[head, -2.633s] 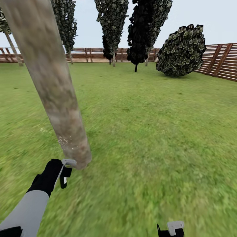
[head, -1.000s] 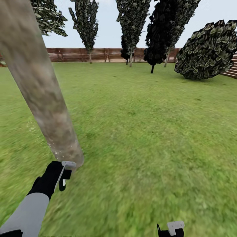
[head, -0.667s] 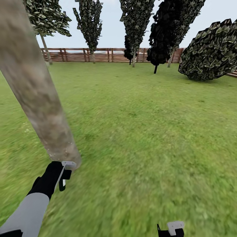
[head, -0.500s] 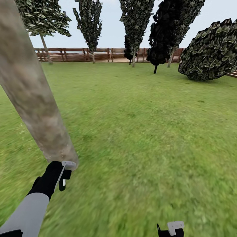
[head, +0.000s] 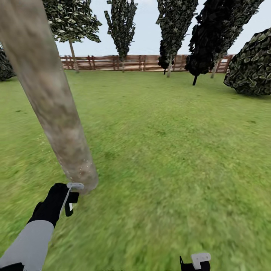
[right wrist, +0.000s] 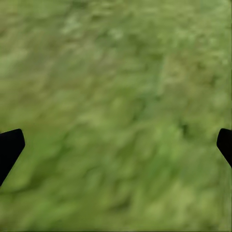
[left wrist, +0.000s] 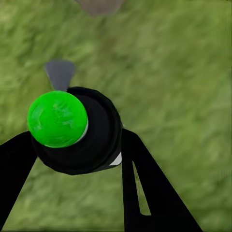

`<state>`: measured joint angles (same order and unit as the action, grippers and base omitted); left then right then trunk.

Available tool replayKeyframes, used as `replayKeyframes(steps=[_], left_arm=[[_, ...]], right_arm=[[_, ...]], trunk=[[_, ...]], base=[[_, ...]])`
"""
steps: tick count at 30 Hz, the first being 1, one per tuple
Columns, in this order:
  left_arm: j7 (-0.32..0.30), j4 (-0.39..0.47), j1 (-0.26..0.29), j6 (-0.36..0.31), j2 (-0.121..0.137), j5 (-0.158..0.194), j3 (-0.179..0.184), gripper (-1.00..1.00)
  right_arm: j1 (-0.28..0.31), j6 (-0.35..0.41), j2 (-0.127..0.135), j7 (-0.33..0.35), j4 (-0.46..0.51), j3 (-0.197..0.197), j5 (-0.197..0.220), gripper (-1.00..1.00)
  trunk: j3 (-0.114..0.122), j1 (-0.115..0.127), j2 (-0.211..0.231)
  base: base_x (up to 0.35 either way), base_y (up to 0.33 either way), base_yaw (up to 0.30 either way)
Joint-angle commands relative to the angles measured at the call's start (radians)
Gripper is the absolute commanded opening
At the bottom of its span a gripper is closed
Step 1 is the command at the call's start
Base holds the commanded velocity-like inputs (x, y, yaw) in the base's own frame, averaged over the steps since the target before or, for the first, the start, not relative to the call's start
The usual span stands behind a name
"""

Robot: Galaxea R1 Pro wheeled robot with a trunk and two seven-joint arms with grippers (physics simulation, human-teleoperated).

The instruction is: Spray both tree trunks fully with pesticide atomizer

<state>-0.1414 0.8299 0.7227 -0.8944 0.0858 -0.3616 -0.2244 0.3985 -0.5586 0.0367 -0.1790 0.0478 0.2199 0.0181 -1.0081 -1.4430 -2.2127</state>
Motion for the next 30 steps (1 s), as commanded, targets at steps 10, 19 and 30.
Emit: replayKeyframes(steps=[10, 19, 30], left_arm=[[-0.009, -0.012, 0.104, -0.012, -0.063, -0.018, 0.004, -1.00], [-0.011, -0.013, 0.096, -0.011, 0.051, -0.017, 0.004, -1.00], [-0.020, -0.005, 0.130, -0.015, 0.062, -0.012, 0.002, -1.00]], right_arm=[[0.000, -0.001, 0.001, -0.007, 0.000, 0.007, 0.002, 1.00], [0.000, -0.001, 0.002, -0.007, 0.000, 0.007, 0.001, 1.00], [0.000, -0.001, 0.001, -0.008, 0.000, 0.007, 0.002, 1.00]], trunk=[[-0.001, 0.000, 0.000], [-0.001, 0.000, 0.000], [-0.001, 0.000, 0.000]], base=[[-0.002, 0.000, 0.090], [0.000, 0.000, 0.000], [0.000, 0.000, 0.108]])
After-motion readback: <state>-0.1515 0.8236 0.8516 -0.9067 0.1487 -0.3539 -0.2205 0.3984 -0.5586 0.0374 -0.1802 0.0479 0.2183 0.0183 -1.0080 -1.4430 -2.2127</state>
